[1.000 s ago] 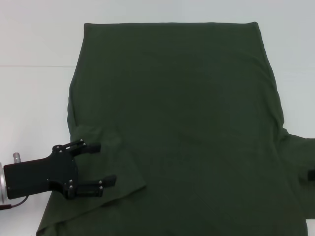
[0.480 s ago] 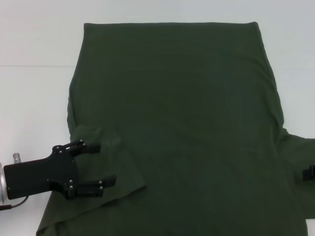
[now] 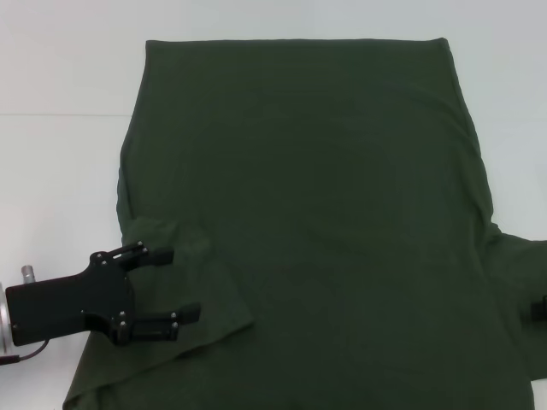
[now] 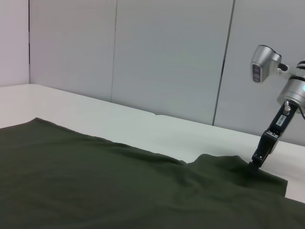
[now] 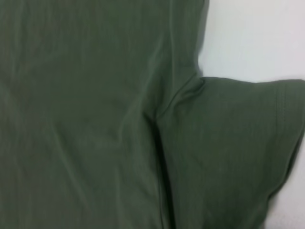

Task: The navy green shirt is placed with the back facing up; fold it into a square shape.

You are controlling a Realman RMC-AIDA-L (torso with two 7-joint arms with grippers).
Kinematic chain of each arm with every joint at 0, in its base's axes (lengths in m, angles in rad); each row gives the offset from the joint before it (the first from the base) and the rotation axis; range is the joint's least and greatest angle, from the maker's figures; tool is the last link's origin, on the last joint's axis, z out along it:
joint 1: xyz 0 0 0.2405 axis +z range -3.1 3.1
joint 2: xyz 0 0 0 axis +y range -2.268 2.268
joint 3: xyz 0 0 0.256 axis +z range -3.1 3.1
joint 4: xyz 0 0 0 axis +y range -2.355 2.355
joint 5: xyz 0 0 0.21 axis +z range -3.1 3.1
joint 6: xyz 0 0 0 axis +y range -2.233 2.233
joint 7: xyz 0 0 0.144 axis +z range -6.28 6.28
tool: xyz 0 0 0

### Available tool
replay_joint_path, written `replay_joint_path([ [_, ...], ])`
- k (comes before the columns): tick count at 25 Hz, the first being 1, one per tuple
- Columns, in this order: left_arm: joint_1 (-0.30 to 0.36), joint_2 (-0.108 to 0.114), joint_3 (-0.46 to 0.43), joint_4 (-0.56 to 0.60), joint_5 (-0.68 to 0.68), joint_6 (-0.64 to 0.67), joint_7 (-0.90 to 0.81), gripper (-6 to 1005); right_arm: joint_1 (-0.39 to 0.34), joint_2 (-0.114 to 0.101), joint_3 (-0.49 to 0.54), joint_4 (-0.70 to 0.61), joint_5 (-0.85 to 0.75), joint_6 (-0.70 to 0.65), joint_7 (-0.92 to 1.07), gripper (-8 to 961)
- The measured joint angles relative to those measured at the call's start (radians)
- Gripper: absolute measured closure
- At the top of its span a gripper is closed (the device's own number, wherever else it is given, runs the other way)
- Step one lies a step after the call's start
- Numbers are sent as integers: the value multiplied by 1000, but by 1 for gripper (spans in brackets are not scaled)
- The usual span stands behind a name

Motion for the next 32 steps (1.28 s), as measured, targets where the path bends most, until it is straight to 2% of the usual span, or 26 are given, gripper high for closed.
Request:
replay_joint_path([
  [4, 1, 0, -2, 0, 0, 0, 0, 52, 1, 0, 0, -5, 1, 0, -2, 527],
  [15, 3, 0, -2, -2, -4, -2, -1, 52, 5, 0, -4, -5, 1, 0, -16, 747],
  [20, 4, 0, -2, -1, -8, -3, -1, 51, 7, -2, -6, -5, 3, 0, -16, 917],
  [27, 5, 0, -14, -3, -16, -3, -2, 51, 0, -11, 9, -25, 10, -11, -17, 899],
  [32, 8, 0, -15, -1, -21, -3, -2, 52, -19, -21, 65, -72, 29, -45, -26, 886],
])
